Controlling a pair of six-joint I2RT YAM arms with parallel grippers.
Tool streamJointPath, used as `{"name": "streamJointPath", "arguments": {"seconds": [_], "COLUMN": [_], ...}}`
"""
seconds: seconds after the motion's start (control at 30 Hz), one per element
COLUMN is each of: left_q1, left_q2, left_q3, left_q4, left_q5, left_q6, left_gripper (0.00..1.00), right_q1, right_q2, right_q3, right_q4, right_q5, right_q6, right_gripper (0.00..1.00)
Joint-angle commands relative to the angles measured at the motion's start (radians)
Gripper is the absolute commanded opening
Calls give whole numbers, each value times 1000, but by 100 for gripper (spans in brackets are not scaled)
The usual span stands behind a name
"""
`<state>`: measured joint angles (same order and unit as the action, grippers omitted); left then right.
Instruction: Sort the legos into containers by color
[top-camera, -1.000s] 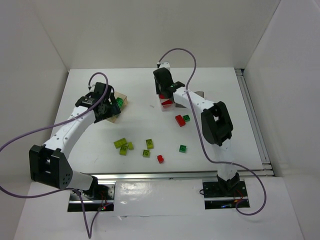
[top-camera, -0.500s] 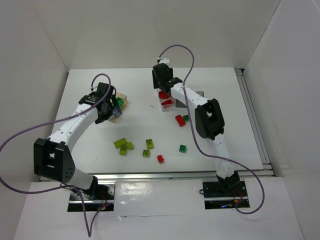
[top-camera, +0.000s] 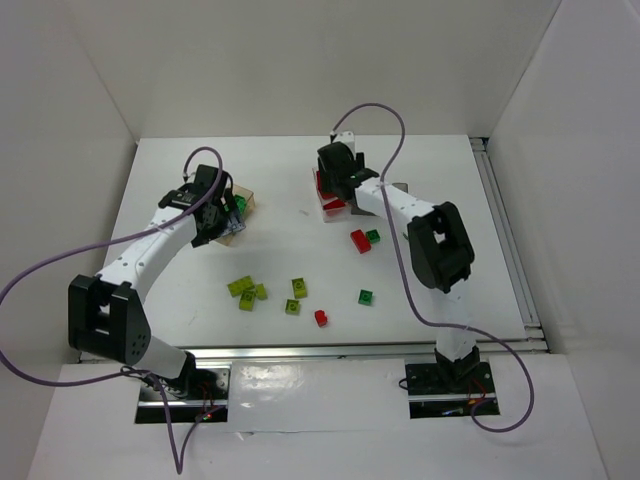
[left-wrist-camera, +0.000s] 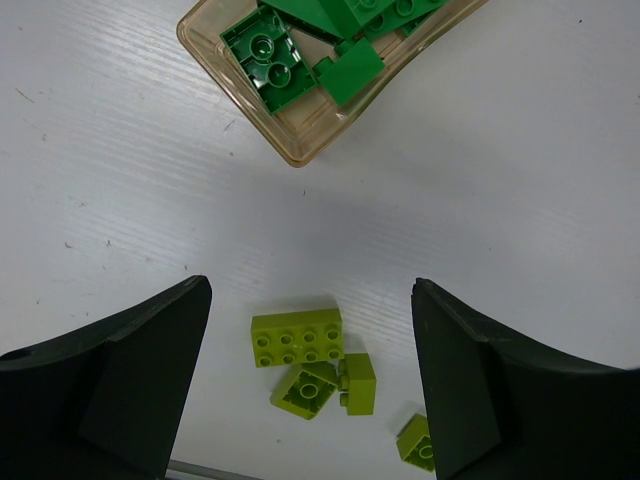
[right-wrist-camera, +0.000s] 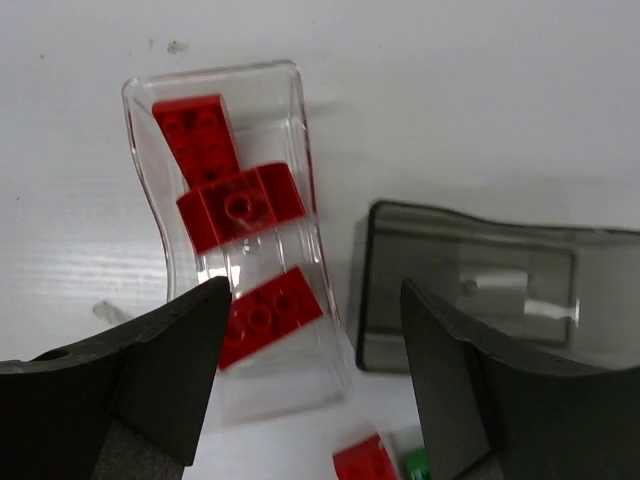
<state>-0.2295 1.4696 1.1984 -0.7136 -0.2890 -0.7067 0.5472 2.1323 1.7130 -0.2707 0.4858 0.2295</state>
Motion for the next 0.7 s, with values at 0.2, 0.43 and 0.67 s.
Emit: {"name": "streamJointPath", "arguments": {"seconds": [0.2, 0.43, 0.67], "left_q1": [-5, -14, -24], "left_q2": [-63, -63, -74], "left_q3": [-13, -13, -13], "left_q4": [14, 14, 5], "left_q5": [5, 5, -4], "left_q6": [16, 7, -2], "left_gripper": [91, 91, 91], "right_q1": [-10, -19, -29], "right_q2": [-438, -479, -488], "right_q3": [-439, -621, -733], "right_q4": [48, 1, 37], "right_q5": [-99, -298, -320], "right_q6": [119, 142, 194], "right_gripper": [78, 87, 100]}}
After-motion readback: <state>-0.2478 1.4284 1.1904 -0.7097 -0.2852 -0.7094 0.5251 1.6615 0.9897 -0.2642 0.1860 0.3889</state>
